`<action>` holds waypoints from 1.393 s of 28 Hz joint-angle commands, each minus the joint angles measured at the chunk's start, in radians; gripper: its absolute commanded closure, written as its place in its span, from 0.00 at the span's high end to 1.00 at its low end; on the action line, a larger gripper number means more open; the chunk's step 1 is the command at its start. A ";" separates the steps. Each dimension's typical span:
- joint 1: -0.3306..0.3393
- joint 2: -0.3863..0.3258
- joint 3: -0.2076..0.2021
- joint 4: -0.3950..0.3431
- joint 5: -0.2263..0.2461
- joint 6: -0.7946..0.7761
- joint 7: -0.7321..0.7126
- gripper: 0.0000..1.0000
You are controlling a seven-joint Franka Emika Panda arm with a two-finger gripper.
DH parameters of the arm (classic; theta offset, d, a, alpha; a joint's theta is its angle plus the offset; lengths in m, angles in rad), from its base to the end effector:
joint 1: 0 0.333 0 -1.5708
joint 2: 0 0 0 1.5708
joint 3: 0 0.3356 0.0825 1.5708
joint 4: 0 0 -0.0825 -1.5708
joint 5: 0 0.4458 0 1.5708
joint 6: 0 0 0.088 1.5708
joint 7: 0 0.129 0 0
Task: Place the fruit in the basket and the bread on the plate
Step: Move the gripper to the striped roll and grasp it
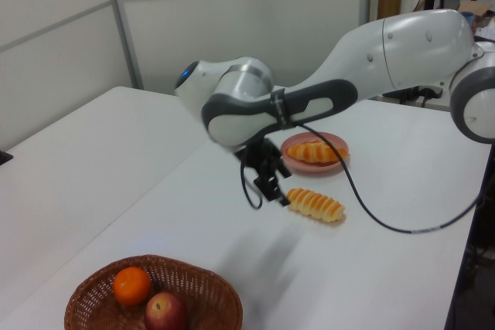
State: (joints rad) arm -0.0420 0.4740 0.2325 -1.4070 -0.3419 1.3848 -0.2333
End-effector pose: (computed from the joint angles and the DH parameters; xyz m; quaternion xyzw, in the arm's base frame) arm 0.6936 0.0608 0.3912 0.9407 0.2127 -0.2398 0.1112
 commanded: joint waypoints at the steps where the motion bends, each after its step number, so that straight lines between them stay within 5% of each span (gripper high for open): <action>1: -0.042 0.015 -0.033 -0.021 -0.011 -0.003 -0.043 1.00; 5: -0.064 0.066 -0.038 -0.027 -0.077 0.016 -0.043 1.00; 18: -0.073 0.147 -0.059 -0.058 -0.140 0.109 -0.040 1.00; 23: -0.073 0.149 -0.079 -0.069 -0.160 0.140 -0.040 0.41; 24: -0.073 0.149 -0.079 -0.069 -0.158 0.148 -0.040 0.07; 25: -0.073 0.149 -0.079 -0.069 -0.158 0.152 -0.038 0.00; 39: -0.070 0.149 -0.079 -0.070 -0.160 0.169 -0.029 0.00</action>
State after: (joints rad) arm -0.1218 0.6424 0.1682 -1.4450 -0.4875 1.5091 -0.2699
